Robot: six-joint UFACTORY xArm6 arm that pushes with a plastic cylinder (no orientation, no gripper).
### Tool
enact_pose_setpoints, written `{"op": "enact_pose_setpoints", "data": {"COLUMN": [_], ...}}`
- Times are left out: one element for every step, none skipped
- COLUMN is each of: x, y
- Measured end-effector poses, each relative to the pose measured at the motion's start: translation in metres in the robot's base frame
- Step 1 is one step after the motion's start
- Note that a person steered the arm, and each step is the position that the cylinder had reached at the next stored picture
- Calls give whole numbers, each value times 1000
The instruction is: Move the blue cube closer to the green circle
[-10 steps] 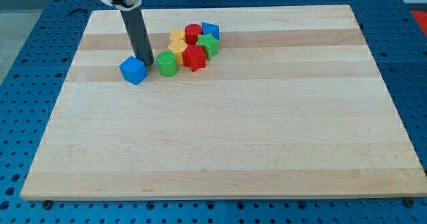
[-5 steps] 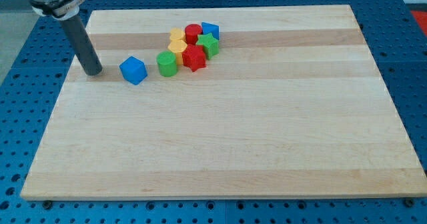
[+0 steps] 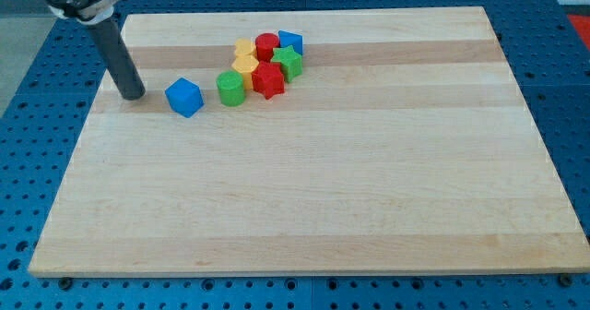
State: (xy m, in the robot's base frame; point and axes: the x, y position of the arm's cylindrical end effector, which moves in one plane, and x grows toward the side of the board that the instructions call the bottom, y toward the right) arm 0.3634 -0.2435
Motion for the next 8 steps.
{"op": "enact_pose_setpoints", "data": {"x": [-2,8,15,19,19,19,4,-38], "y": [12,25,36,50,65,76,72,69]}}
